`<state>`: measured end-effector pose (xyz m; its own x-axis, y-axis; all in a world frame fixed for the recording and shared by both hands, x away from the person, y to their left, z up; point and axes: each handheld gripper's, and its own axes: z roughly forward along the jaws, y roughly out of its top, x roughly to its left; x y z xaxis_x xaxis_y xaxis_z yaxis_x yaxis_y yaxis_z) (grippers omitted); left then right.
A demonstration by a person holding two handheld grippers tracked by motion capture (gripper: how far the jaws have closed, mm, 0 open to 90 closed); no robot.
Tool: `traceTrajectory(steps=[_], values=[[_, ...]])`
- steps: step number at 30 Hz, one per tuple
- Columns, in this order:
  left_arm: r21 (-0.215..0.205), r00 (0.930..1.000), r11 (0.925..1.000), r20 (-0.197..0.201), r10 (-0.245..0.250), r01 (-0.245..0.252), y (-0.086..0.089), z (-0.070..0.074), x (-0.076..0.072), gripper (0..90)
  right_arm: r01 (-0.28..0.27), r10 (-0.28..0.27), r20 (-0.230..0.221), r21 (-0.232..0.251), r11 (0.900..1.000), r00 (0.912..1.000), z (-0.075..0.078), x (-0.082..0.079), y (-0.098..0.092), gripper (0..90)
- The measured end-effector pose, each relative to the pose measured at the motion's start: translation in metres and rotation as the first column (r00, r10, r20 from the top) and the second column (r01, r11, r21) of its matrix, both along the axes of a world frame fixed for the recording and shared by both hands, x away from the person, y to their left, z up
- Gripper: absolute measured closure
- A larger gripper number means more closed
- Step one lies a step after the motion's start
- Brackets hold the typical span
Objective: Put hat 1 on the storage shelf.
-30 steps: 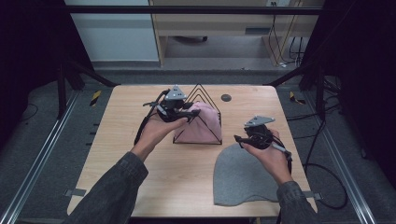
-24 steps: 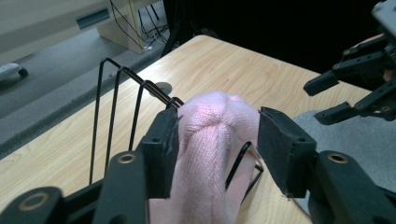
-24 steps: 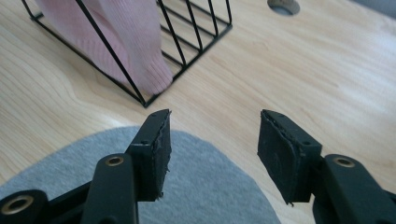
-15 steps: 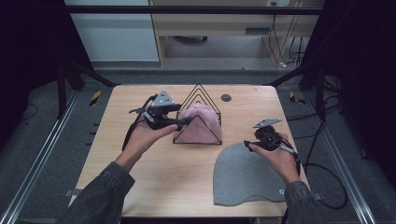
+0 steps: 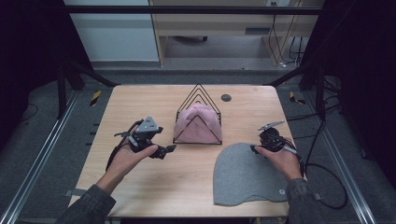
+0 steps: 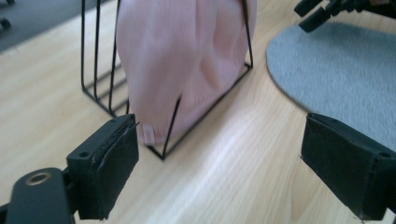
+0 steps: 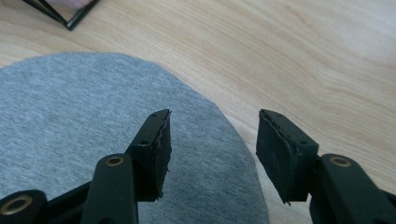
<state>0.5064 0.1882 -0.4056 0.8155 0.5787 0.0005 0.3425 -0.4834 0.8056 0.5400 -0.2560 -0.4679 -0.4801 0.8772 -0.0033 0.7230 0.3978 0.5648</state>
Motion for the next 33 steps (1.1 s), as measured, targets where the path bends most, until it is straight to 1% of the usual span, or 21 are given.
traceTrajectory(steps=[3,7,8,9,11,14,15,16,17,18,20,21,23,24,26,27,28,29,30,31,33], values=[[0.02,0.9999,0.9998,-0.011,0.0,0.0,0.007,-0.01,-0.004,10.3,0.005,-0.005,-0.022,-0.004,1.0,0.9997,-0.004,0.002,0.001,44.0],[0.019,0.9992,0.9998,-0.039,0.011,-0.01,0.016,-0.023,-0.007,10.3,0.007,-0.007,-0.041,-0.008,1.0,0.9991,-0.007,0.001,0.003,43.2],[0.028,0.999,0.9995,-0.043,0.014,-0.013,0.017,-0.026,-0.008,10.3,0.009,-0.009,-0.042,-0.012,1.0,0.9991,-0.008,0.001,0.004,43.6],[0.047,0.9987,0.9988,-0.048,0.015,-0.013,0.018,-0.029,-0.009,10.3,0.0,-0.001,-0.046,-0.017,1.0,0.999,-0.008,0.001,0.004,44.7],[0.059,0.9981,0.9982,-0.06,0.011,-0.008,0.02,-0.034,-0.01,10.3,-0.007,0.006,-0.054,-0.022,1.0,0.9985,-0.009,-0.001,0.006,46.8],[0.073,0.998,0.9972,-0.06,0.018,-0.013,0.022,-0.038,-0.013,10.4,-0.021,0.018,-0.063,-0.054,0.998,0.9978,-0.009,-0.003,0.008,55.2],[0.076,0.998,0.9969,-0.059,0.022,-0.018,0.022,-0.038,-0.013,10.4,-0.025,0.021,-0.061,-0.061,0.998,0.9979,-0.008,-0.003,0.008,60.5],[0.072,0.9978,0.9971,-0.06,0.029,-0.025,0.023,-0.039,-0.014,10.4,-0.025,0.021,-0.062,-0.066,0.997,0.9979,-0.008,-0.004,0.009,62.8],[0.066,0.9974,0.9974,-0.063,0.033,-0.029,0.024,-0.041,-0.014,10.5,-0.046,0.042,-0.066,-0.073,0.996,0.997,-0.007,-0.005,0.01,64.9],[0.062,0.9972,0.9977,-0.067,0.033,-0.029,0.024,-0.042,-0.015,10.6,-0.051,0.046,-0.074,-0.071,0.996,0.9962,-0.007,-0.007,0.012,68.9],[0.053,0.9966,0.9986,-0.082,0.011,-0.007,0.024,-0.045,-0.016,10.4,-0.066,0.061,-0.079,-0.061,0.996,0.995,-0.007,-0.008,0.012,75.0],[0.053,0.9963,0.9986,-0.086,0.009,-0.004,0.024,-0.046,-0.016,10.3,-0.066,0.062,-0.072,-0.054,0.996,0.9955,-0.008,-0.008,0.012,80.1],[0.045,0.996,0.9989,-0.088,0.016,-0.012,0.026,-0.047,-0.017,10.1,-0.064,0.061,-0.07,-0.034,0.997,0.9956,-0.008,-0.009,0.011,85.0],[0.041,0.9956,0.999,-0.092,0.018,-0.015,0.027,-0.048,-0.017,9.9,-0.069,0.067,-0.07,-0.027,0.997,0.9953,-0.008,-0.009,0.01,85.7],[0.033,0.9943,0.9993,-0.105,0.019,-0.015,0.029,-0.05,-0.017,8.7,-0.083,0.082,-0.057,-0.02,0.996,0.995,-0.007,-0.012,0.01,86.0],[0.023,0.9932,0.9997,-0.115,0.014,-0.011,0.03,-0.052,-0.017,7.0,-0.1,0.101,-0.023,0.013,0.995,0.9947,-0.001,-0.017,0.011,86.2],[0.016,0.9909,0.9999,-0.135,0.005,-0.003,0.031,-0.054,-0.017,7.0,-0.1,0.101,-0.023,0.013,0.995,0.9947,-0.001,-0.017,0.011,86.2],[0.012,0.9885,0.9999,-0.151,-0.001,0.003,0.032,-0.057,-0.016,6.0,-0.109,0.108,0.021,0.082,0.991,0.994,0.008,-0.025,0.013,86.2],[0.014,0.9865,0.9999,-0.164,-0.004,0.006,0.032,-0.059,-0.015,6.0,-0.109,0.108,0.021,0.082,0.991,0.994,0.008,-0.025,0.013,86.2],[0.019,0.9852,0.9998,-0.171,-0.002,0.005,0.033,-0.06,-0.014,6.0,-0.124,0.119,0.05,0.094,0.988,0.9916,0.012,-0.029,0.014,86.2],[0.011,0.9821,0.9999,-0.188,0.011,-0.009,0.034,-0.063,-0.013,6.2,-0.151,0.14,0.104,0.107,0.983,0.9846,0.022,-0.037,0.017,86.2]])
